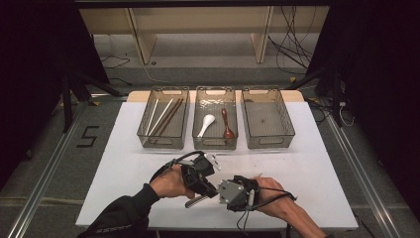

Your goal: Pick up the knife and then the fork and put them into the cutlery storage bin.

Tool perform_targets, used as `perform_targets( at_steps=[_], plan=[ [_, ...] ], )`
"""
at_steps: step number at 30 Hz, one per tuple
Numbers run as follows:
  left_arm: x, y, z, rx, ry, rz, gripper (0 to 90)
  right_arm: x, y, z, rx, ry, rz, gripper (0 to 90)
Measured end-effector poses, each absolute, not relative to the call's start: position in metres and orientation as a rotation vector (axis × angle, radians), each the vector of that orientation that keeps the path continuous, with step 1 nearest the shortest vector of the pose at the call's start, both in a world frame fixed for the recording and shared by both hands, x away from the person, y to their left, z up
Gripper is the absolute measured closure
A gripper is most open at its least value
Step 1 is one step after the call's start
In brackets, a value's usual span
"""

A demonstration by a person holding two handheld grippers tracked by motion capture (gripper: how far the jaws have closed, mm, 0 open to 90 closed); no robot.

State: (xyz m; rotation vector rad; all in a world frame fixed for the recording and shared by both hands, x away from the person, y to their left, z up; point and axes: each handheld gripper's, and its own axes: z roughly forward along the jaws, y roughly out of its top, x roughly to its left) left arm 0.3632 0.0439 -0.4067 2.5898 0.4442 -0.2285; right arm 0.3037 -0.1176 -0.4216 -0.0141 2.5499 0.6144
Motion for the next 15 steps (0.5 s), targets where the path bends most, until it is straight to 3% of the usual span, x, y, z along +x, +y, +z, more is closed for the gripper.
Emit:
perform_targets(
  at_steps=[10, 15],
  plan=[
    [0.3624, 0.0411, -0.4101, 2.612, 0.43, -0.275, 79.1, 0.2972, -0.1157, -0.4269, -0.131, 2.546, 0.562, 77.4],
    [0.3642, 0.0426, -0.4106, 2.616, 0.412, -0.31, 79.3, 0.2933, -0.116, -0.4306, -0.221, 2.546, 0.536, 87.2]
  ],
)
